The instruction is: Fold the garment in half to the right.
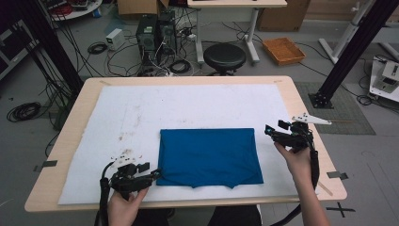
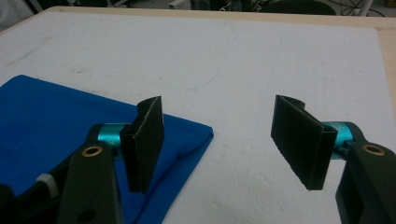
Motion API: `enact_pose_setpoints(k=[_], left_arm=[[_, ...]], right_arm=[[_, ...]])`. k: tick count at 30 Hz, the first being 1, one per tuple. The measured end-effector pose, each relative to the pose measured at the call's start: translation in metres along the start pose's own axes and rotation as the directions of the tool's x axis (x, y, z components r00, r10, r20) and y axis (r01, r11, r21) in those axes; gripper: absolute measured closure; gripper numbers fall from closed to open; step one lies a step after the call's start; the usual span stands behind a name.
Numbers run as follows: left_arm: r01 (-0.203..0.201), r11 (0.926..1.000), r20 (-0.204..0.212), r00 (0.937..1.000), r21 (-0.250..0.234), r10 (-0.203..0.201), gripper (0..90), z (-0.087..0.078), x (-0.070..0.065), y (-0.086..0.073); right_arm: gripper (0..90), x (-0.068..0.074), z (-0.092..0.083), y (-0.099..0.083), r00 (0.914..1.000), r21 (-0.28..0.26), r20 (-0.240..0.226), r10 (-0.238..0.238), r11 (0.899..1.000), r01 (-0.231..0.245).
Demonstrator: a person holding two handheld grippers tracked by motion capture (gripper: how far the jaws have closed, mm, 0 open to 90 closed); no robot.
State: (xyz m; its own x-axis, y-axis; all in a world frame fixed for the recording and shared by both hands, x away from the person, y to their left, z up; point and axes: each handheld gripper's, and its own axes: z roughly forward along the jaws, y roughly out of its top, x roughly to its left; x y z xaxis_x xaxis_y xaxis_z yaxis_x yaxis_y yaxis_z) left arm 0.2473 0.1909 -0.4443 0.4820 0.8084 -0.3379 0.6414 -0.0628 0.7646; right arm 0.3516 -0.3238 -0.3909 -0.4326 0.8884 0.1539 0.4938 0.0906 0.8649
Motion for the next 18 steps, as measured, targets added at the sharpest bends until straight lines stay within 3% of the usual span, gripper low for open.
enact_pose_setpoints(k=[6, 10, 18], left_arm=[[0.095, 0.9954, 0.028, 0.9950, 0.011, -0.095, 46.2, 0.006, 0.001, -0.004], [0.094, 0.9953, 0.015, 0.9955, 0.026, -0.094, 46.1, 0.011, -0.001, -0.005], [0.055, 0.9985, -0.062, 0.9966, 0.001, -0.055, 51.2, 0.015, -0.012, -0.007]], right_arm=[[34.5, 0.001, 0.000, 0.000, 1.0000, -0.002, -0.002, -0.005, 1.000, 0.005], [34.6, 0.004, 0.002, 0.000, 0.9999, 0.000, -0.006, -0.011, 1.000, 0.011], [34.8, 0.015, 0.007, 0.001, 0.9994, 0.007, -0.021, -0.029, 1.000, 0.029]])
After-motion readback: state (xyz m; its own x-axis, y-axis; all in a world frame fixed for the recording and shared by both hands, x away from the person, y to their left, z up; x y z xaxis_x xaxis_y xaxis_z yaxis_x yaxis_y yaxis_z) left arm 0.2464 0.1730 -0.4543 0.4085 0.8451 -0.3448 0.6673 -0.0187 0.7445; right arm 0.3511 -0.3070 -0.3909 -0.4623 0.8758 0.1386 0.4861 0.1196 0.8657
